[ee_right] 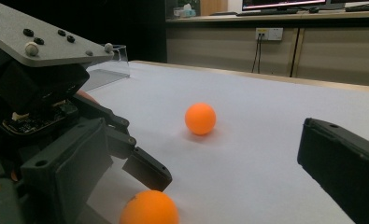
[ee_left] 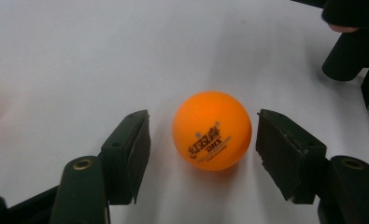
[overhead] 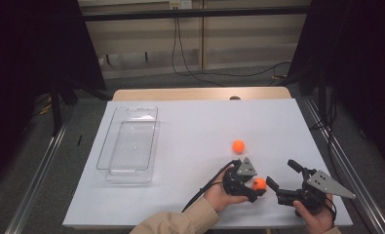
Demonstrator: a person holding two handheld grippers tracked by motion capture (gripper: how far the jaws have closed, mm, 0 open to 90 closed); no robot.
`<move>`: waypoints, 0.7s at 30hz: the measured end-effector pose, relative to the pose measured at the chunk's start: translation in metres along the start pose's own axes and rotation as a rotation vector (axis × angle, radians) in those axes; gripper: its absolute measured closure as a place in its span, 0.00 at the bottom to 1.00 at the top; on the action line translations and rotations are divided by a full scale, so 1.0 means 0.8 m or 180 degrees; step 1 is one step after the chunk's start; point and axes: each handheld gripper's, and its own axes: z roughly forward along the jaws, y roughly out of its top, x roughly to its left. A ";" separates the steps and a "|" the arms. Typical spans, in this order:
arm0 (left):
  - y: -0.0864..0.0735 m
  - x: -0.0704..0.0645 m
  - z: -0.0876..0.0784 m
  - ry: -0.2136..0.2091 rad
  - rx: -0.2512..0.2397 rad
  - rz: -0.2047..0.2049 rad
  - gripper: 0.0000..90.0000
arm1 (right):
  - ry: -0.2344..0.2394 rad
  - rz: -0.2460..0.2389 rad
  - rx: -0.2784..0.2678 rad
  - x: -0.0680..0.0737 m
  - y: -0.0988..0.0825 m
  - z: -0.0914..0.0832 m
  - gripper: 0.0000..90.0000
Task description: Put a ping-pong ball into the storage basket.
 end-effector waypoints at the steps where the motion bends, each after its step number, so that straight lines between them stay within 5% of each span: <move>1: 0.000 0.000 0.001 -0.0007 0.0010 -0.0002 0.40 | -0.0003 0.0005 0.0002 0.000 0.000 0.000 0.02; 10: 0.003 -0.001 0.007 -0.0048 0.0182 0.0072 0.51 | -0.0005 0.0016 0.0006 0.000 0.000 0.000 0.02; 21: 0.005 0.002 -0.001 -0.0067 0.0099 0.0000 0.56 | -0.0008 0.0006 0.0005 -0.001 -0.001 0.000 0.02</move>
